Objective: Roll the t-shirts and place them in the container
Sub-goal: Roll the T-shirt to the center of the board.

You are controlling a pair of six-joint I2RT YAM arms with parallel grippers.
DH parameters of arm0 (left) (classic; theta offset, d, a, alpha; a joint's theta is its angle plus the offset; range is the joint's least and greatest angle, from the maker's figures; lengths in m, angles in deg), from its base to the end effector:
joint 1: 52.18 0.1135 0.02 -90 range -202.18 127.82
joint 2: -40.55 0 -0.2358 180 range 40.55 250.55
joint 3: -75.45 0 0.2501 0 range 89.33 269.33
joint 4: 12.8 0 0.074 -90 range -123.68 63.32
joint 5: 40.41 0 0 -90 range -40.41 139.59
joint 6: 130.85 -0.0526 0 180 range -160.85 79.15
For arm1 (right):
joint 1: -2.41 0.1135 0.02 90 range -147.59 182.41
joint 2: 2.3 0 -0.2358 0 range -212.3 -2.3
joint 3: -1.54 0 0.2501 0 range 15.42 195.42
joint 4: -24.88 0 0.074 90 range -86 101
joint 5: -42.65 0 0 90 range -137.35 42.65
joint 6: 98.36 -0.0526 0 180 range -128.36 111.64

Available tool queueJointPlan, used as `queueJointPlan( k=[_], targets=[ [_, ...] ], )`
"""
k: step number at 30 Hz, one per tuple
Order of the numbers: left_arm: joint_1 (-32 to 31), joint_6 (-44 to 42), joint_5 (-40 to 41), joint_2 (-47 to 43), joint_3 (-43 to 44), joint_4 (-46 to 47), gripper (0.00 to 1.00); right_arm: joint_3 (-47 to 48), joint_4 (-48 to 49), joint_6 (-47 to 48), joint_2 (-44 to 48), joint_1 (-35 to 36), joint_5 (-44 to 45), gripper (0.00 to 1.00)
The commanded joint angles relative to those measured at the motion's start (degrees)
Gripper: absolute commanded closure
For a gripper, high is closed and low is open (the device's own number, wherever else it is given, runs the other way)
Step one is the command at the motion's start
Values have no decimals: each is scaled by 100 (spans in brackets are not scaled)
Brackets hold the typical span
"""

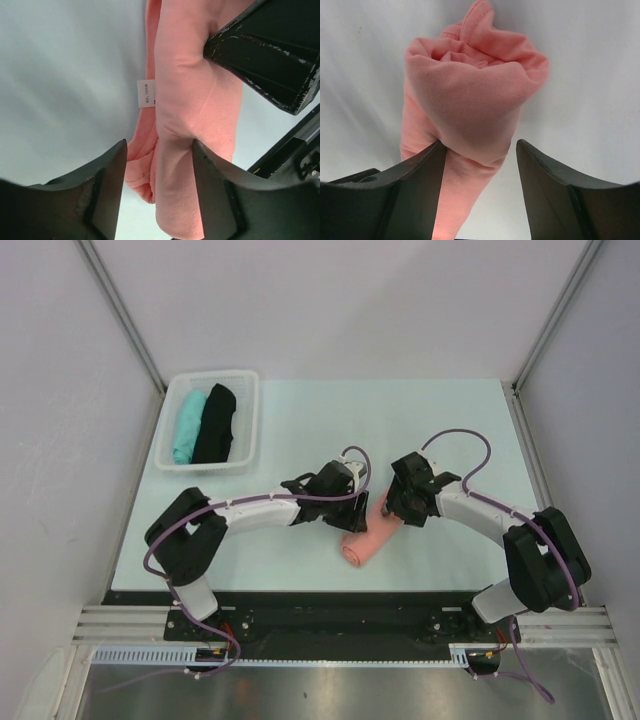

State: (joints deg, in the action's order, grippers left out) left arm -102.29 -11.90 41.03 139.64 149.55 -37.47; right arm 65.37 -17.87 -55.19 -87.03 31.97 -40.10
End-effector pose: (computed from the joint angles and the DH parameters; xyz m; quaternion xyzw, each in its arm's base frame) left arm 0.2284 -0.2855 0.1446 0.1972 0.9154 -0.2729 0.2206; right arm 0.2538 0.1363 0.1460 0.1601 0.9586 0.0923 0.2168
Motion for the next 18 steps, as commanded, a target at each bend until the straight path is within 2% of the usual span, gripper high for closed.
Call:
queueJointPlan(
  k=[1,8,14,18],
  targets=[
    [27,-459,-22,-57,358,-239,36,137,56,113,-202,6,190,36],
    [71,-706,-682,242,587,-301,28,129,30,113,-220,6,181,36],
    [176,-812,-779,-3,438,-380,23,129,21,156,-237,6,181,37],
    [405,-750,-1261,-100,209,-231,20,137,30,174,-176,-12,181,37]
  ],
)
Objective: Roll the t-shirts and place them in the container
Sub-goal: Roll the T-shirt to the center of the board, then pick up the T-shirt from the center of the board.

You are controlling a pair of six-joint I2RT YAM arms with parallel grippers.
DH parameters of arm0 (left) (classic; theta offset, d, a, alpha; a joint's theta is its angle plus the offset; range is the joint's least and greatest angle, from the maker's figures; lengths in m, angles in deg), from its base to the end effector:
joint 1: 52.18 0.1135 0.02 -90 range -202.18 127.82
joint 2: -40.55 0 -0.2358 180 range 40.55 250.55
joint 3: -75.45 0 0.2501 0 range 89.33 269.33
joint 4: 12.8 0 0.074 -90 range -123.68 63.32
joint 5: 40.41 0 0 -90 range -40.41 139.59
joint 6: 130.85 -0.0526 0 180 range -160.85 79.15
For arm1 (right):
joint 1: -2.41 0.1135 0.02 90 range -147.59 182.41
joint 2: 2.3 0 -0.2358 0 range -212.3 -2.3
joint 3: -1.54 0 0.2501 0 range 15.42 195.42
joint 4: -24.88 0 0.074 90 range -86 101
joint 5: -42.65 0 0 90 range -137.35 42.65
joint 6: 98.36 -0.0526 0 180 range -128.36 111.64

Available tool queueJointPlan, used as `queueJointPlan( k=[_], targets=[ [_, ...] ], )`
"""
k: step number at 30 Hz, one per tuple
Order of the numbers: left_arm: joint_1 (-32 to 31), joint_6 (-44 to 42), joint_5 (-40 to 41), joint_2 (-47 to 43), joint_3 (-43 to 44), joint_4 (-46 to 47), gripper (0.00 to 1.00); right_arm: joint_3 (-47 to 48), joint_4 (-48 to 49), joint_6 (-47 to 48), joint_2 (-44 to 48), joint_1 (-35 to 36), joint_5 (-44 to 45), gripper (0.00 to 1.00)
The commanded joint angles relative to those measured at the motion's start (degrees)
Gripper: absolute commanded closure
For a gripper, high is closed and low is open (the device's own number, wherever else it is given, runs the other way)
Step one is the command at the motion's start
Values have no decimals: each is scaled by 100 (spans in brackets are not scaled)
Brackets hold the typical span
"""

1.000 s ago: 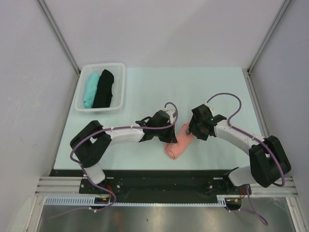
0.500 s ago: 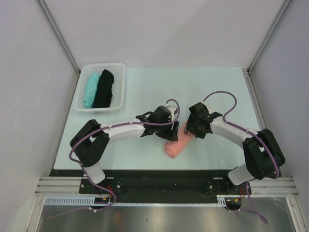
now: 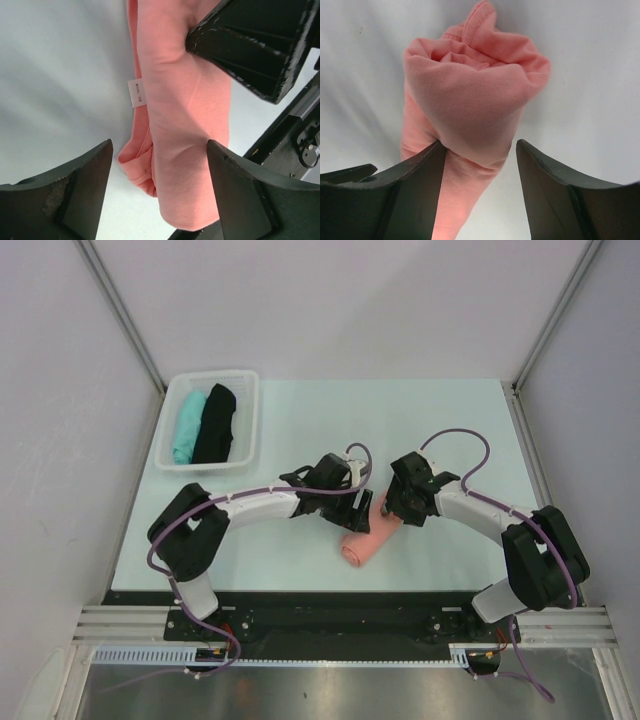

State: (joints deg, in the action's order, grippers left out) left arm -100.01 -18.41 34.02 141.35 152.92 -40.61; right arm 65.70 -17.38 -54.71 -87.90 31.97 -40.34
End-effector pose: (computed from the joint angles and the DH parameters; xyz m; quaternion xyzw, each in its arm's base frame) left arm 0.2393 -0.2852 0.1490 0.2493 0.9016 -0.2941 0.1960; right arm 0.2560 0.1378 0.1440 0.1557 0.9595 0.0927 0.2157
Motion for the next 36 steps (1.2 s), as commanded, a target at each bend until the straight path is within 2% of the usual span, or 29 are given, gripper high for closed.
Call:
queueJointPlan(
  k=[1,6,9,14,15,17,20,23,26,29,30,32,33,36],
  targets=[
    [178,-90,-657,-271,-128,93,18,96,-18,126,-97,-3,196,37],
    [248,93,-1288,-279,-479,399,14,96,-1,144,-132,-12,161,37],
    [275,164,-1440,-271,-637,576,9,96,-1,152,-115,-12,152,37],
    [266,243,-1343,-184,-778,532,7,96,-9,161,-132,-21,161,37],
    [266,270,-1334,-148,-770,515,4,96,-1,161,-132,-21,161,37],
    [248,340,-1212,-25,-761,497,3,96,8,161,-150,-21,152,37],
    [178,437,-931,89,-691,374,4,105,8,144,-167,-29,161,37],
    [38,490,-659,230,-611,234,8,96,-1,152,-150,-29,161,37],
    [-129,542,-447,397,-497,66,17,96,-18,135,-132,-47,170,37],
    [-217,656,-438,538,-488,127,40,96,-18,126,-106,-38,161,37],
    [-235,674,-447,564,-479,119,62,96,-36,126,-97,-38,170,37],
    [-261,683,-385,582,-427,110,91,96,-45,135,-18,-47,152,37],
    [-262,692,-202,556,-401,23,100,105,-45,135,17,-47,135,37],
    [-262,587,184,398,-260,-39,100,105,-97,161,280,-73,117,37]
  ],
)
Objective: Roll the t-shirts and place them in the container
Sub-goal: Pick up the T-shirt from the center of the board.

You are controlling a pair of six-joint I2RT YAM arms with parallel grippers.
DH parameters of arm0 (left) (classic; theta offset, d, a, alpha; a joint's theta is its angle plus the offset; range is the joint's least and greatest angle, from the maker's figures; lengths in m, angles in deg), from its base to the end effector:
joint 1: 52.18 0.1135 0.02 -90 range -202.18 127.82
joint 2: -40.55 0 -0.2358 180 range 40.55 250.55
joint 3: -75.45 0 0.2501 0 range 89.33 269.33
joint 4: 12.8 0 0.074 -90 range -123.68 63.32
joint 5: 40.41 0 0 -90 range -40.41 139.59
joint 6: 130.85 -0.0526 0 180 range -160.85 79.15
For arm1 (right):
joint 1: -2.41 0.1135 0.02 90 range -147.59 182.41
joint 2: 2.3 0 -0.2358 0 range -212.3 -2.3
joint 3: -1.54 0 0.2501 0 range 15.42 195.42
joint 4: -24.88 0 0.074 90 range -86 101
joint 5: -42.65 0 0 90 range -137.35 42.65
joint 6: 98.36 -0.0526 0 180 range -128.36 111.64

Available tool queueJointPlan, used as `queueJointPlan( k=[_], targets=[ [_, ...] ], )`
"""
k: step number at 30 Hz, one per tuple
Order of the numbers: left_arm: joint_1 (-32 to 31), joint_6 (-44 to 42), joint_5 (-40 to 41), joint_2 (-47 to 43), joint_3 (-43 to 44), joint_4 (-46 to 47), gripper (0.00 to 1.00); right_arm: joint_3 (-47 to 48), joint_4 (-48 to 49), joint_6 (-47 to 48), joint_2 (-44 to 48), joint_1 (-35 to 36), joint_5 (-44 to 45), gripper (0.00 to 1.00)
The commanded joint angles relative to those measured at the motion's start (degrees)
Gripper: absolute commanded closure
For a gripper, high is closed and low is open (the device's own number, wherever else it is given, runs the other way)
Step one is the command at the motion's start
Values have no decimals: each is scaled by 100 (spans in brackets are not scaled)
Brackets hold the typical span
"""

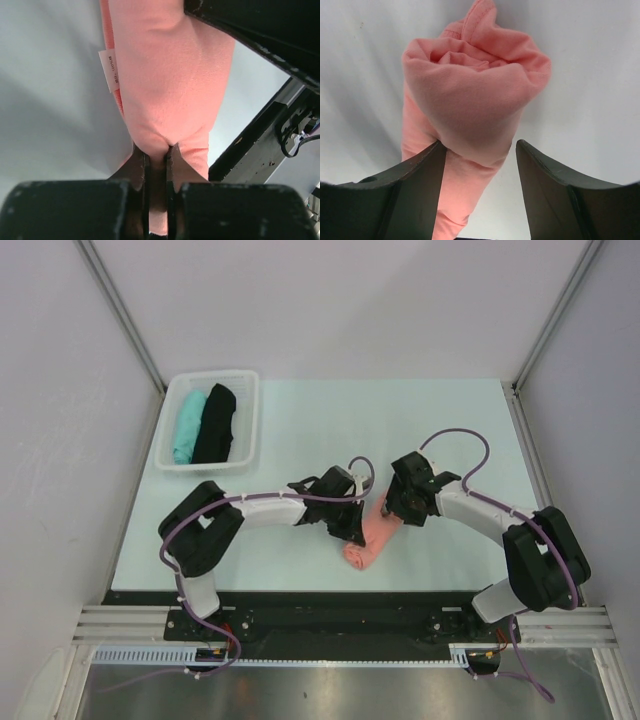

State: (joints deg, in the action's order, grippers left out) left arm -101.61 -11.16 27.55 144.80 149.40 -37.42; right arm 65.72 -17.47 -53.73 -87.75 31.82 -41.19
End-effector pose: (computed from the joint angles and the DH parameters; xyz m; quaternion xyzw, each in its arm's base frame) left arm 0.2221 -0.2897 0.1154 0.2172 0.9122 -0.3289 0.1120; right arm 0.2558 0.1377 0.1447 0.1471 0.9611 0.0968 0.2128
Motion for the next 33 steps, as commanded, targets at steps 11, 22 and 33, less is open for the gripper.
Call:
queueJointPlan(
  k=[11,22,33],
  targets=[
    [240,-1359,1475,-668,689,62,100,278,-484,247,2093,-321,677,36],
    [1574,-2265,623,-1495,1234,740,100,287,-554,546,2463,-612,369,36],
    [3852,-2416,-792,-1074,1832,1056,100,278,-414,827,2068,-594,114,37]
  ],
)
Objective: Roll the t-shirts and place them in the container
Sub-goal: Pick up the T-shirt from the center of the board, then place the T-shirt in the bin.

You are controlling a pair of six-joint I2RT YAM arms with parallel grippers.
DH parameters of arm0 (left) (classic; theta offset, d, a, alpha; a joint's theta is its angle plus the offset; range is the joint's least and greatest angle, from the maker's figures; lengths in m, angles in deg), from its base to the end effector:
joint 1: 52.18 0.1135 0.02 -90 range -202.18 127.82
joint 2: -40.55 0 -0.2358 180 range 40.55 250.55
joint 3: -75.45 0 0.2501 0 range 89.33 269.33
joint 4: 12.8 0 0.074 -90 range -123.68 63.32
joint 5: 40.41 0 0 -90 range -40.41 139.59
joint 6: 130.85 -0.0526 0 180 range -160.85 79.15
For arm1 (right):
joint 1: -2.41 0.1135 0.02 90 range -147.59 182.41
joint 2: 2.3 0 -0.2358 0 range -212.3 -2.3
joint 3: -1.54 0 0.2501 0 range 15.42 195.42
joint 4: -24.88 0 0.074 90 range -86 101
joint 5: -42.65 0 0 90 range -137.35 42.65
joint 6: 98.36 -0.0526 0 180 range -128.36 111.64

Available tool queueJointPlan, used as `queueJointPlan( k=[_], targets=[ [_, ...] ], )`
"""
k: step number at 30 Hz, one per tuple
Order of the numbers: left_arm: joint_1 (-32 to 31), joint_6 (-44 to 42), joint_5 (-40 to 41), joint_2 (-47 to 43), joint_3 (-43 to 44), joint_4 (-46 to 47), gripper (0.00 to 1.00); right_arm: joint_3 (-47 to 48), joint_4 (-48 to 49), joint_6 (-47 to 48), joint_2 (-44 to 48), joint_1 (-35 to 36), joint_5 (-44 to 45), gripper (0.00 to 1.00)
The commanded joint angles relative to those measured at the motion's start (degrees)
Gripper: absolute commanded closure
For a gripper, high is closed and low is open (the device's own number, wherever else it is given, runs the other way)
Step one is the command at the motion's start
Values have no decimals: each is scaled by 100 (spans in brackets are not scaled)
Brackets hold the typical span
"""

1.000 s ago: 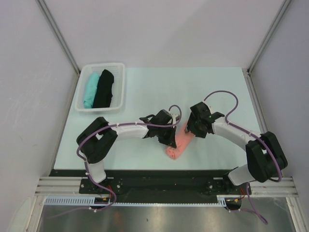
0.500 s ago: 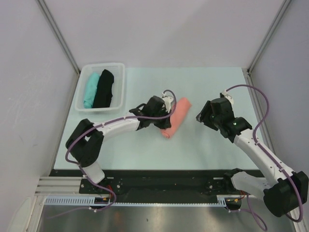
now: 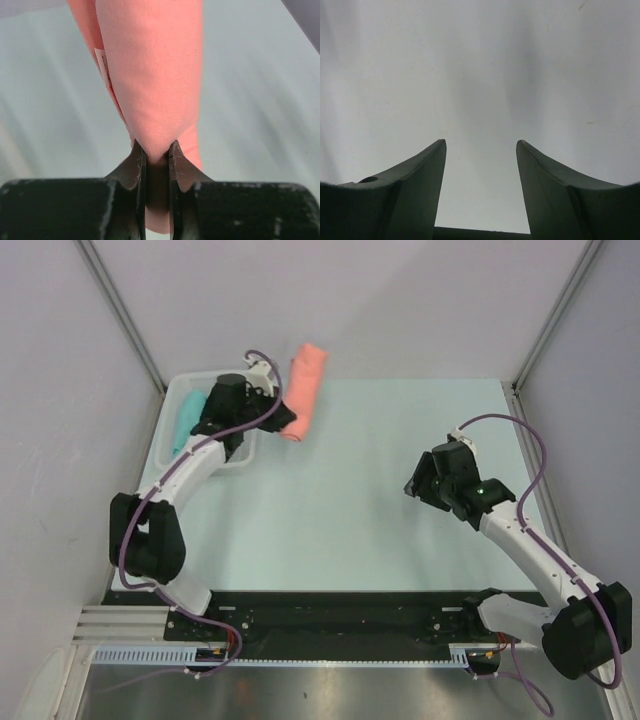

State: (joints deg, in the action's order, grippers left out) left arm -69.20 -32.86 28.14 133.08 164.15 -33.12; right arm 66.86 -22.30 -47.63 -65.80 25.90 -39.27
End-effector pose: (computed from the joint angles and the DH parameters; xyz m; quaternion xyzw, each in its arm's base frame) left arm 0.3693 -0.1332 0.2821 0.1658 0.8142 -0.2681 0.4876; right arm 0.2353 0.0942 0.2428 0.1532 0.9104 0.1416 0.3574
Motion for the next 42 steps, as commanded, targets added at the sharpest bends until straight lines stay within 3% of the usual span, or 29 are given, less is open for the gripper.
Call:
queueJointPlan(
  k=[1,6,16,30,42],
  targets=[
    [899,-193,-1069,142,305,800,100,156,78,226,-171,7,-61,37],
    [1683,387,-1695,572,357,1382,100,103,166,297,-443,51,-113,37],
    [2667,186,-2091,1416,629,927,100,15,456,402,-795,104,-315,37],
    [2862,-96,-2346,2945,1762,-780,100,15,614,499,-1050,95,-465,38],
    [2888,-262,-1995,3412,2264,-1992,100,15,693,472,-1208,121,-491,39]
  ],
)
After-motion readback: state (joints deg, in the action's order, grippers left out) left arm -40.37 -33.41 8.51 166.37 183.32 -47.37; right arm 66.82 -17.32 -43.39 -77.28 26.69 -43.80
